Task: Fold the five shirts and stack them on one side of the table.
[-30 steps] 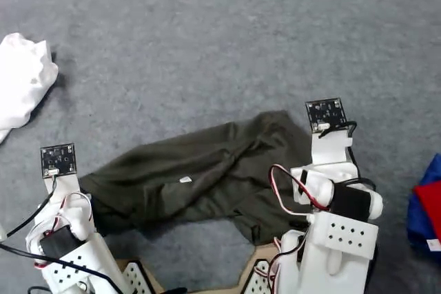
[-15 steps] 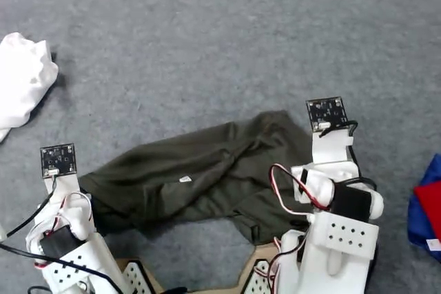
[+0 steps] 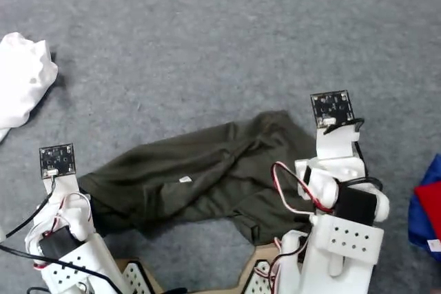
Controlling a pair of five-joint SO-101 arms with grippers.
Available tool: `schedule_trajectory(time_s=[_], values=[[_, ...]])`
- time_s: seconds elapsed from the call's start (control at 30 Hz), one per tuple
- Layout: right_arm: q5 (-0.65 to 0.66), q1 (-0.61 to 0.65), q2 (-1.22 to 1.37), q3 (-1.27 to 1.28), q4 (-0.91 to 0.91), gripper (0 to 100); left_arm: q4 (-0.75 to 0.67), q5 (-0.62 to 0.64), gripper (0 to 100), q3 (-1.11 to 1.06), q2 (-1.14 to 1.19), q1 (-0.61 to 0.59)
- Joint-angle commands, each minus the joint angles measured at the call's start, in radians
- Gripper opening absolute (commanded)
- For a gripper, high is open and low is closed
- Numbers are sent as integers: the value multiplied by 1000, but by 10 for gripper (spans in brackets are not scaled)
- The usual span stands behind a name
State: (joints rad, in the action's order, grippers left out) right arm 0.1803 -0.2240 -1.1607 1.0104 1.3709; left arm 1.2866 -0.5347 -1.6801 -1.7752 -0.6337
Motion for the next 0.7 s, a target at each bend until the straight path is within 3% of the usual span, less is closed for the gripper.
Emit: schedule_trajectory(time_s=[0.0, 0.27, 0.5, 0.67], values=[[-9, -25, -10, -38, 21, 5, -2, -5, 20, -12, -5, -11], [-9, -30, -10, -2, 14, 5, -2, -5, 20, -12, -7, -18], [-3, -24, -10, 22, 12, 5, 0, -5, 20, -12, -7, -209], [-3, -24, -10, 24, 14, 5, 0, -5, 20, -12, -7, -275]])
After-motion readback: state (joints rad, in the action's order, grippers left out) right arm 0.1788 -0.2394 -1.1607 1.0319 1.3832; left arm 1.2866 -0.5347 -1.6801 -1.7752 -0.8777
